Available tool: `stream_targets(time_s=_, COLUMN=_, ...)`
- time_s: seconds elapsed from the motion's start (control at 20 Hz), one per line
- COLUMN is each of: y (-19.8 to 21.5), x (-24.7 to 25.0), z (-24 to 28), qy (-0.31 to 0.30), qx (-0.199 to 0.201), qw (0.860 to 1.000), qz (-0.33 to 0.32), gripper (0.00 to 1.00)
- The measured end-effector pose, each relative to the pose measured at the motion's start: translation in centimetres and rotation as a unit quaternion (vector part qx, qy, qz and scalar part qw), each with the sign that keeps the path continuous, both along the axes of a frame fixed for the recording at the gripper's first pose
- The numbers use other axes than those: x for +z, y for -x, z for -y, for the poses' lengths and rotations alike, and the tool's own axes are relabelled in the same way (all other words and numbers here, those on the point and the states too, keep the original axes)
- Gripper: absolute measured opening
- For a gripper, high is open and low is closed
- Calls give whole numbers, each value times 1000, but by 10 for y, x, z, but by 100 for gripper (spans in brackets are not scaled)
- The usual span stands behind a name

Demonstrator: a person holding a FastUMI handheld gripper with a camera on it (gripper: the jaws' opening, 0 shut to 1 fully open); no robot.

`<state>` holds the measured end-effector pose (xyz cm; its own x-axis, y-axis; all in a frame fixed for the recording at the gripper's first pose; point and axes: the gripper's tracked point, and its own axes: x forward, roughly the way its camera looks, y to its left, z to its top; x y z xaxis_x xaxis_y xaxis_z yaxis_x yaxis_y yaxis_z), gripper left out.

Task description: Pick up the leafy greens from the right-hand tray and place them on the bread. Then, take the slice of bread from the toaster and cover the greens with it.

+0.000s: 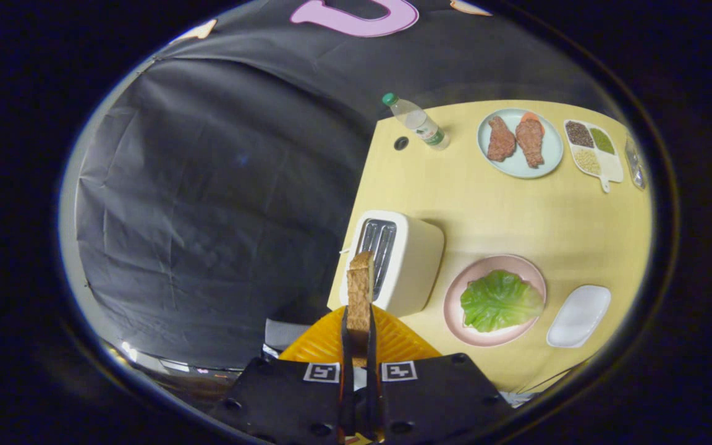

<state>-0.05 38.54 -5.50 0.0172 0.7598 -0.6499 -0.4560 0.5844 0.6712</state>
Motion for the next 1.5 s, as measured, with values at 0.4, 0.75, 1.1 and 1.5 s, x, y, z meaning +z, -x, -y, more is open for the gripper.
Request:
stream_targets(time_s=0.4, y=-8, x=-106, z=62, qy=5, qx=39, qw=999, qz=-4, gripper=11)
stream_targets(time_s=0.75, y=-23, x=-186, z=70, qy=25, qx=51, qw=998, qz=-34, gripper=11)
stream_targets(time_s=1.1, y=-50, x=-234, z=92, qy=108, qx=53, qw=993, qz=18, gripper=14)
stream_targets(time_s=1.5, y=-58, x=-251, z=105, qy=164, qx=64, qw=981, qz=81, gripper=35)
